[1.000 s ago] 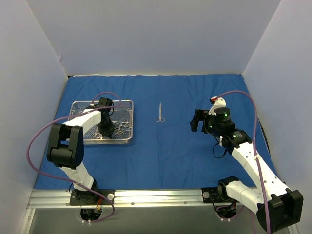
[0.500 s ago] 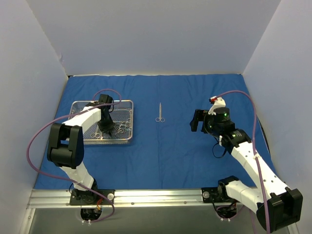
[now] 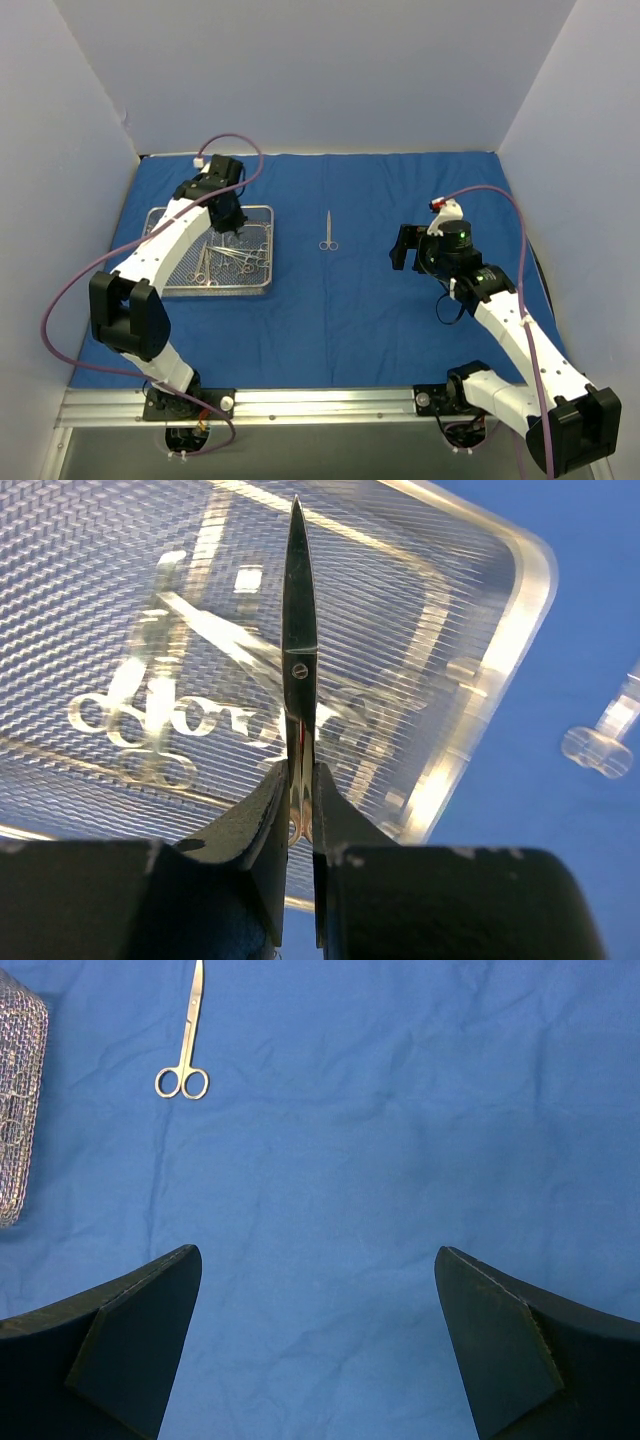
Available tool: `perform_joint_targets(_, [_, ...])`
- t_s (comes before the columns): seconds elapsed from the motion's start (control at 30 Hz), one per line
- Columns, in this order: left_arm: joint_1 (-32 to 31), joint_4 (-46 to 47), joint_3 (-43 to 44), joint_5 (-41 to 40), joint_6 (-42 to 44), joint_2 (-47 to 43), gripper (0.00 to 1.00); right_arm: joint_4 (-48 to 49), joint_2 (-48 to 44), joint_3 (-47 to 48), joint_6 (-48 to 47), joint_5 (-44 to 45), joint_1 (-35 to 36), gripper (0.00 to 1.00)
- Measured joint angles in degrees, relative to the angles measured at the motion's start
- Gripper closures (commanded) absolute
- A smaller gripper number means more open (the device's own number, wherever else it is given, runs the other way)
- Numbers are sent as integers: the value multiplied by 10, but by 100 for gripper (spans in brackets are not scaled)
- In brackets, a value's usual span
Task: Open and lay out the surgical kit
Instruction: Pick up the medical item from the container, then place the medical item in the surgical kit.
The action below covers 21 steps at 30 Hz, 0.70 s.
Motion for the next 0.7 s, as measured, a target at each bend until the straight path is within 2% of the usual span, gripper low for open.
perform_joint_targets(0.13, [-68, -18, 70, -7, -4, 16, 98, 0, -5, 0, 0, 0, 0, 2])
perform_joint_targets(0.23, [-123, -23, 141, -15, -9, 60, 98, 0, -14, 0, 1, 0, 0, 2])
perform_joint_targets(0.47, [-219, -37, 300, -17, -17, 214, 98, 0, -18, 0, 1, 10, 0, 2])
perform_joint_targets(0.7, [-272, -61, 477, -14, -18, 371, 98, 2, -18, -3, 3, 19, 0, 3])
